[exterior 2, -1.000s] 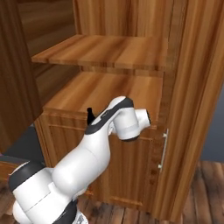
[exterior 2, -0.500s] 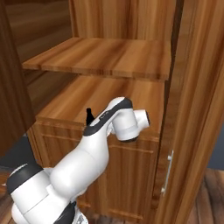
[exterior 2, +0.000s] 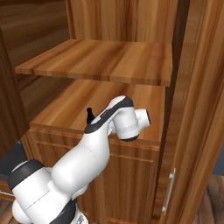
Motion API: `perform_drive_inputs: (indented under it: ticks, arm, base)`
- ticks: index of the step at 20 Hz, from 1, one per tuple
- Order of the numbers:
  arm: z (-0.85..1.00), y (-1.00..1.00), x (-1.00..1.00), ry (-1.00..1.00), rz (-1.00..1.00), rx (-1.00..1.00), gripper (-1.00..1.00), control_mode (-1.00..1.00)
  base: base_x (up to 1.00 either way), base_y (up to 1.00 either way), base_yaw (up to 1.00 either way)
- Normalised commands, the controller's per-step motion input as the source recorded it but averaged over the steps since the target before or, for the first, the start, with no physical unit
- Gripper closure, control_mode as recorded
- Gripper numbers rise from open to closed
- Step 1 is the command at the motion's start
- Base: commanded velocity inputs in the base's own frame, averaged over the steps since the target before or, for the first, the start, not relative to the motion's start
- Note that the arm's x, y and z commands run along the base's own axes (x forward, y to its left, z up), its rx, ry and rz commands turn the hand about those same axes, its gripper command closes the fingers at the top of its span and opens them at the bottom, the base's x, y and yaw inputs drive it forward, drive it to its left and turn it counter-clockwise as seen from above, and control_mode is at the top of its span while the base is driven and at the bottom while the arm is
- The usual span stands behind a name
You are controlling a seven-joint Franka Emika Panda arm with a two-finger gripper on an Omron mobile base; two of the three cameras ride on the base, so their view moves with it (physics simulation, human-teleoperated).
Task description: Pick the bottled drink from the counter and place it in the open cabinet.
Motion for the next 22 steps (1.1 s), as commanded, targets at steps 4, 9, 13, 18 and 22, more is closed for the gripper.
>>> perform_drive_inputs:
  ticks: [4,9,13,18,22]
  arm:
    - [0.0,0.0,0.0,0.0,0.0,0.0,1.0,1.0]
    - [0.0,0.0,0.0,0.0,0.0,0.0,1.0,1.0]
    - [0.0,0.0,0.0,0.0,0.0,0.0,1.0,1.0]
    - [0.0,0.0,0.0,0.0,0.0,0.0,1.0,1.0]
    - [0.0,0.0,0.0,0.0,0.0,0.0,1.0,1.0]
  base:
    - [0.13,0.19,0.0]
    - [0.09,0.06,0.0]
    - [0.0,0.0,0.0]
    - [0.0,0.0,0.0]
    - [0.0,0.0,0.0]
